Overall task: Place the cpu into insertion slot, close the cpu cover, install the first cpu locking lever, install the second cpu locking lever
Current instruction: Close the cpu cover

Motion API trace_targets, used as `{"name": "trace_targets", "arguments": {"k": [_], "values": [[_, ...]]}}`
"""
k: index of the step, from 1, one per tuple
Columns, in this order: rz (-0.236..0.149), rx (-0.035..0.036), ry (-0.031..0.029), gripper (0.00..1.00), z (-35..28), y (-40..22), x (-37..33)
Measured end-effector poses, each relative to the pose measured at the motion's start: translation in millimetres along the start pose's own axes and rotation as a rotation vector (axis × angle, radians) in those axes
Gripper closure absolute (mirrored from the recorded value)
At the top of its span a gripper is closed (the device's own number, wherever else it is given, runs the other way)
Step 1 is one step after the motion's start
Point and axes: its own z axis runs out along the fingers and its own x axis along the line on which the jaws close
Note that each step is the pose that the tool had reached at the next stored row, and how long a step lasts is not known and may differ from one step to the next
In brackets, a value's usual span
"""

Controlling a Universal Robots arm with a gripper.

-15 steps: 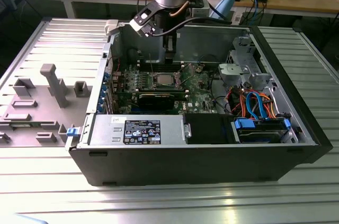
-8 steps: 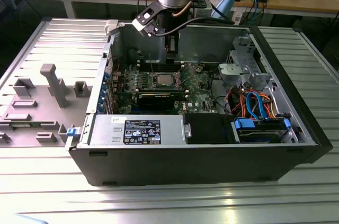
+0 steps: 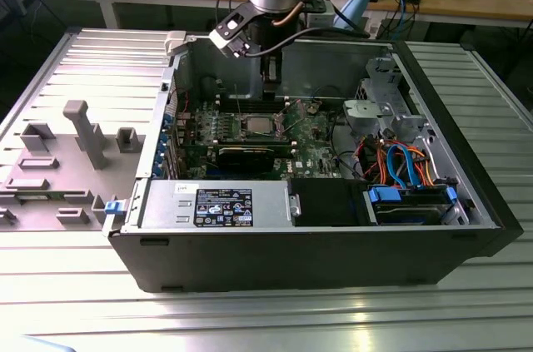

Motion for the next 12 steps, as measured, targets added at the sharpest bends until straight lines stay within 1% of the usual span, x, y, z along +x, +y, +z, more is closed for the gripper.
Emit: {"name": "trace_targets", "arguments": {"k": [12], "values": [[0.000, 0.0000, 0.0001, 0.89, 0.1, 2.8, 0.0]]}}
